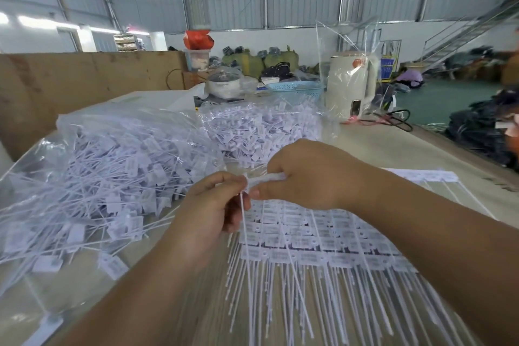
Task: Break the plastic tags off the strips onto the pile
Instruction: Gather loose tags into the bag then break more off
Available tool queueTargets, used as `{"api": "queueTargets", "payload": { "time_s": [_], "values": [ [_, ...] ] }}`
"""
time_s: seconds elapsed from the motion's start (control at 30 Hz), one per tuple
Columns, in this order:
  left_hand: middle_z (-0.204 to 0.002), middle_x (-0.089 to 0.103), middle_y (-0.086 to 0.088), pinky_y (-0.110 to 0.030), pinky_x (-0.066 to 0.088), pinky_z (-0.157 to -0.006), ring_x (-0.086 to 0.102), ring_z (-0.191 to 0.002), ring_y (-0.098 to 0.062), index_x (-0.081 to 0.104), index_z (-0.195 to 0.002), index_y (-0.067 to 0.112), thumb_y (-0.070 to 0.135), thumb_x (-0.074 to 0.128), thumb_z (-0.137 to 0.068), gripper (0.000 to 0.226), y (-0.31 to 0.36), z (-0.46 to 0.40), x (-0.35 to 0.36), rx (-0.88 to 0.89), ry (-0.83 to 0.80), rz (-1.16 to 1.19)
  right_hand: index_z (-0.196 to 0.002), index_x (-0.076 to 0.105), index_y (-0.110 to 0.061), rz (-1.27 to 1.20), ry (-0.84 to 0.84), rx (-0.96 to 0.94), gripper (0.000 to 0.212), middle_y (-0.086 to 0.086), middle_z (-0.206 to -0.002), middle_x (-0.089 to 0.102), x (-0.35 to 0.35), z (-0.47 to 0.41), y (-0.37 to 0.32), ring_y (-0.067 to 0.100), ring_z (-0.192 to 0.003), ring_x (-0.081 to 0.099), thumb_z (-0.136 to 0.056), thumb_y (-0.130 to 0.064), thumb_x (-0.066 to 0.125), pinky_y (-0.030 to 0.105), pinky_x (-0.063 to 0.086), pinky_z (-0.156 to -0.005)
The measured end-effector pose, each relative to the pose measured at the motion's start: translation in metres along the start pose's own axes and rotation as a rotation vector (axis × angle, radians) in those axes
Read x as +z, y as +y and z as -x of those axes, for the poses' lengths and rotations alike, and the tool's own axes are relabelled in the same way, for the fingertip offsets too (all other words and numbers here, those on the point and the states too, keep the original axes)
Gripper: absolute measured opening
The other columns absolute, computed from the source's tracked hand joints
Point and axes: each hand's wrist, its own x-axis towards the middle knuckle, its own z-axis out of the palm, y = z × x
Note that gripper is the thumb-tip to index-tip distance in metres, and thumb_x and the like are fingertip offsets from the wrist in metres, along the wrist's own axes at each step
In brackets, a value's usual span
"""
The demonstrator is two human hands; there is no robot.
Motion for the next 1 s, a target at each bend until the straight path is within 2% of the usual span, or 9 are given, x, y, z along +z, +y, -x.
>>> {"api": "queueTargets", "payload": {
  "time_s": [0.1,0.2,0.33,0.5,0.63,0.77,0.8,0.9,1.0],
  "values": [
    [-0.049,0.049,0.000,-0.019,0.028,-0.038,0.035,-0.040,-0.013,0.055,-0.051,0.021,0.019,0.062,-0.089,0.038,-0.001,0.000,-0.004,-0.005,-0.035,-0.069,-0.060,0.049,-0.017,0.053,-0.051,-0.028,0.056,-0.005,-0.053,0.042,-0.003,-0.002,-0.006,0.009,-0.048,0.039,-0.084,-0.068,0.051,0.028,0.030,-0.050],
    [-0.047,0.044,0.005,-0.019,0.026,-0.037,0.031,-0.039,-0.010,0.052,-0.048,0.024,0.020,0.059,-0.092,0.045,-0.001,0.001,-0.002,-0.019,-0.055,-0.038,-0.061,0.047,-0.015,0.026,-0.067,-0.022,0.057,-0.005,-0.052,0.038,-0.004,0.000,-0.007,0.011,-0.047,0.037,-0.086,-0.065,0.051,0.028,0.028,-0.050],
    [-0.045,0.042,0.003,-0.015,0.024,-0.036,0.028,-0.037,-0.009,0.048,-0.053,0.017,0.020,0.060,-0.094,0.042,-0.001,0.002,0.005,-0.002,0.072,0.014,-0.062,0.045,-0.019,0.059,0.061,0.088,0.057,-0.004,-0.060,0.047,0.015,0.011,-0.010,0.010,-0.056,0.046,-0.087,-0.070,0.042,0.029,0.028,-0.050],
    [-0.045,0.039,0.002,-0.020,0.028,-0.036,0.031,-0.036,-0.010,0.047,-0.063,0.011,0.021,0.057,-0.097,0.036,-0.006,0.003,0.016,-0.023,0.169,0.091,-0.058,0.034,-0.020,-0.073,0.260,0.202,0.057,-0.003,-0.055,0.041,0.043,0.025,-0.019,0.012,-0.051,0.041,-0.089,-0.068,0.038,0.030,0.023,-0.047],
    [-0.046,0.042,0.002,-0.021,0.031,-0.035,0.034,-0.036,-0.010,0.050,-0.061,0.014,0.025,0.059,-0.097,0.039,-0.013,0.005,0.022,-0.027,0.210,0.086,-0.058,0.032,-0.021,-0.088,0.303,0.229,0.057,-0.004,-0.052,0.039,0.048,0.035,-0.024,0.014,-0.048,0.041,-0.088,-0.069,0.032,0.030,0.025,-0.046],
    [-0.048,0.047,0.003,-0.024,0.033,-0.040,0.037,-0.034,-0.007,0.056,-0.074,0.012,0.027,0.055,-0.099,0.029,-0.007,-0.010,0.004,-0.110,0.448,0.133,-0.058,0.027,-0.023,-0.026,0.359,0.218,0.054,-0.006,-0.046,0.032,0.044,0.043,-0.025,0.009,-0.042,0.034,-0.084,-0.070,0.024,0.028,0.019,-0.043],
    [-0.047,0.047,0.003,-0.024,0.032,-0.040,0.037,-0.034,-0.008,0.058,-0.074,0.012,0.026,0.056,-0.099,0.028,-0.005,-0.010,-0.001,-0.119,0.416,0.113,-0.058,0.026,-0.024,-0.038,0.362,0.207,0.053,-0.006,-0.046,0.032,0.044,0.044,-0.024,0.008,-0.042,0.034,-0.084,-0.071,0.024,0.027,0.018,-0.043],
    [-0.050,0.052,0.000,-0.023,0.035,-0.039,0.042,-0.038,-0.010,0.069,-0.070,0.018,0.021,0.060,-0.094,0.026,-0.002,0.002,0.002,-0.071,0.024,-0.070,-0.061,0.030,-0.026,-0.066,0.349,0.167,0.054,-0.006,-0.050,0.035,0.046,0.044,-0.019,0.009,-0.046,0.038,-0.080,-0.075,0.019,0.030,0.022,-0.045],
    [-0.053,0.056,-0.003,-0.021,0.036,-0.039,0.042,-0.040,-0.013,0.073,-0.084,0.014,0.018,0.056,-0.093,0.019,-0.001,0.008,0.009,-0.048,-0.149,-0.101,-0.075,0.047,-0.026,-0.122,0.290,0.110,0.060,-0.008,-0.055,0.041,0.050,0.043,-0.011,0.012,-0.054,0.045,-0.076,-0.076,0.015,0.033,0.033,-0.053]
  ]
}}
